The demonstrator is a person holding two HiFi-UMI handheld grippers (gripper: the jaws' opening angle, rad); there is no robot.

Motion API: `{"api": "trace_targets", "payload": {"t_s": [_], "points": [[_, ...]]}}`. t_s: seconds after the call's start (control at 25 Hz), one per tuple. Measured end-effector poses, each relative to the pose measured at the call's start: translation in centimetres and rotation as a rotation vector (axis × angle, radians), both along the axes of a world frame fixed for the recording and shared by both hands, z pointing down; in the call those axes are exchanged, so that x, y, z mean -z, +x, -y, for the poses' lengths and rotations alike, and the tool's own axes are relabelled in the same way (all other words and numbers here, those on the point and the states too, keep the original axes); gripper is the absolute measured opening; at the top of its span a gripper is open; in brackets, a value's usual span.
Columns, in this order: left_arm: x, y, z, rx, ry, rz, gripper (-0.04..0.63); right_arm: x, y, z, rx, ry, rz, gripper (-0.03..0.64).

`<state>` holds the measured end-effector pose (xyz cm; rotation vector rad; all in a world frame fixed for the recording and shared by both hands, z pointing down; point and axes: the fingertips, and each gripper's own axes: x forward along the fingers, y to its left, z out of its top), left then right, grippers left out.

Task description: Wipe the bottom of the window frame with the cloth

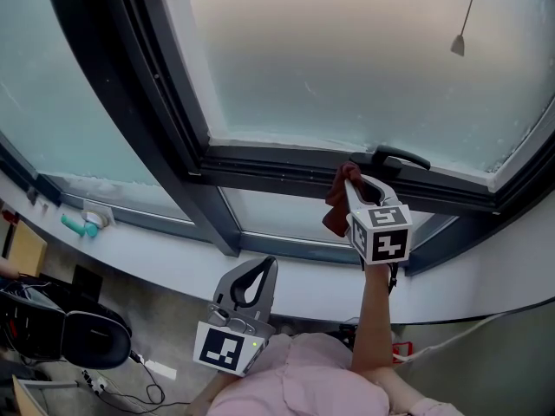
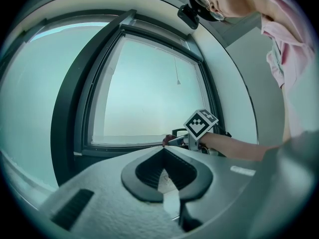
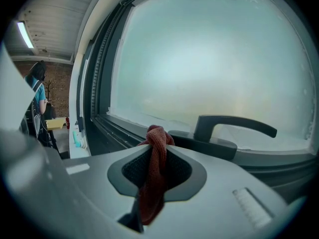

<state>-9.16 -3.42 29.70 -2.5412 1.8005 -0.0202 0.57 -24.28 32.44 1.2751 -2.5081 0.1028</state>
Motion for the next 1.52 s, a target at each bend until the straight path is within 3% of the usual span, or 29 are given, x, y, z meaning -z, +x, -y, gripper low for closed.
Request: {"api": "trace_targets", "payload": {"t_s": [1.16, 1.52], "points": [[-0.9, 0.8, -1.6, 0.039, 0.005, -0.037, -0.002, -0.1, 4.9, 0.5, -0.081, 0.022, 0.028, 0.063], [-0.6, 0.0, -2.3, 0.046, 0.027, -0.064, -0.002, 0.4, 5.3, -1.4, -0.064, 0.181, 0.182, 0.064]]}}
